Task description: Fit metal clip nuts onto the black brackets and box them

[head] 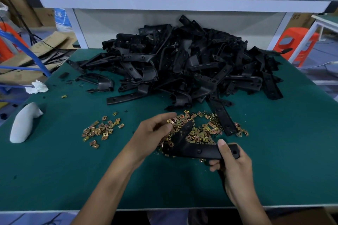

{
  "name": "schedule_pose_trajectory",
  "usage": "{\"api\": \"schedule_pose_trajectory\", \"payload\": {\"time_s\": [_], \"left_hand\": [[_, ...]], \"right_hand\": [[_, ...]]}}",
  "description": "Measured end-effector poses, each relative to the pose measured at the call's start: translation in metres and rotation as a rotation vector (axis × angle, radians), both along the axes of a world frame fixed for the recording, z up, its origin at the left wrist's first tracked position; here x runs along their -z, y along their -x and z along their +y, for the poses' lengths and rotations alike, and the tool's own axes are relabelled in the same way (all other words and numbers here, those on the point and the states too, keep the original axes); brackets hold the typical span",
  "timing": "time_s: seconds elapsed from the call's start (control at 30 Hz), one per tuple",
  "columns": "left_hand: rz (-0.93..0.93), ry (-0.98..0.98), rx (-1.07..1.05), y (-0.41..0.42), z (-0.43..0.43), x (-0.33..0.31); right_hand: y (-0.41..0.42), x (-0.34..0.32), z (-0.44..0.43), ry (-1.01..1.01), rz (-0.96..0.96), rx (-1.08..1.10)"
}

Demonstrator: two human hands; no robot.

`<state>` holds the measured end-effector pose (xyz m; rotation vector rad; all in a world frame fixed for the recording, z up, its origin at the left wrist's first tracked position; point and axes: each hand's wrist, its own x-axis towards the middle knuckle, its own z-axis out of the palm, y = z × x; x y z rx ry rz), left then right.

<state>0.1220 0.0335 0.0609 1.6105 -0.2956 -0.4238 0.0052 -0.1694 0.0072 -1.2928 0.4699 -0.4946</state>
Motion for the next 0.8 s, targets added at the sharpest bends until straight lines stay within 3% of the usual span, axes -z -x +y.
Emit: {"api": "schedule_pose_trajectory", "payload": {"time_s": [0.23,0.8], "left_hand": [[-0.011,-0.051,-0.014,0.005,-0.003,-0.002],[0.008,-0.118,0.208,-0.003,0.006,-0.015]], "right_hand": [[0.001,-0.005,0.001,0.02,0.014,-0.023],[-0.001,0.002,-0.002,-0.002,0.043,-0.026]]}}
